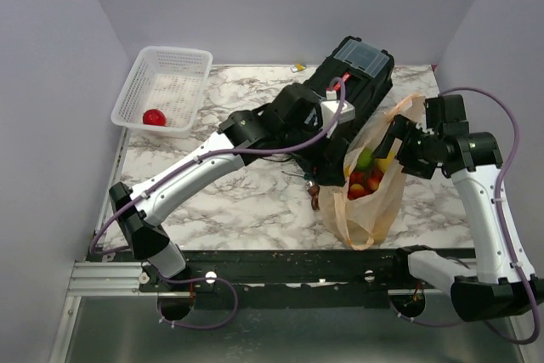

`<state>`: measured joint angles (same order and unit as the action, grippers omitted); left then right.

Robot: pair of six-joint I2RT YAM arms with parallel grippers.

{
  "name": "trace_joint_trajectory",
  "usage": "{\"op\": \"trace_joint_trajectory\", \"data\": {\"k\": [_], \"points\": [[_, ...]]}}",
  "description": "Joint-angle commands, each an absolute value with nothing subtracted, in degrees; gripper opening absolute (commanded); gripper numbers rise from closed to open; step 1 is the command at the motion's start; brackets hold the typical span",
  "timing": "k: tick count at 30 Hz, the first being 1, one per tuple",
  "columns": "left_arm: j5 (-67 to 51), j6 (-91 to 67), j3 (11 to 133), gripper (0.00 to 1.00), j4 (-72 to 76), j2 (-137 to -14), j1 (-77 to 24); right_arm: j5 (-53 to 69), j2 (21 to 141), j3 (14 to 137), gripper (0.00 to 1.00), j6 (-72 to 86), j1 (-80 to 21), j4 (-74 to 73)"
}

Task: Take the fake fruits out of the plastic bag
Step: Adjust the plastic bag at the center of the board.

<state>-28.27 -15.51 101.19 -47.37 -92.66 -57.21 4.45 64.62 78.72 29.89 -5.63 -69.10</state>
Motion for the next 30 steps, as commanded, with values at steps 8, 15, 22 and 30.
{"op": "trace_joint_trajectory", "data": {"k": [8,15,22,30], "points": [[-21.03,-28.96,111.85,0.89,-43.58,-105.16,-54.81,8.71,52.58,65.96,0.39,30.16,-5.47,-76.48],[-13.82,-30.50,114.70,0.85,-47.21,-110.39,-57.25,9.82,48.10,61.98,0.01,29.80,-5.49,-81.25],[-7.42,-31.64,120.05,0.85,-50.92,-116.91,-58.71,11.89,46.89,58.70,0.01,29.50,-5.52,-81.40],[-2.16,-31.66,120.00,0.90,-51.69,-118.48,-61.20,16.10,46.92,57.19,0.01,30.20,-5.51,-81.39]]}}
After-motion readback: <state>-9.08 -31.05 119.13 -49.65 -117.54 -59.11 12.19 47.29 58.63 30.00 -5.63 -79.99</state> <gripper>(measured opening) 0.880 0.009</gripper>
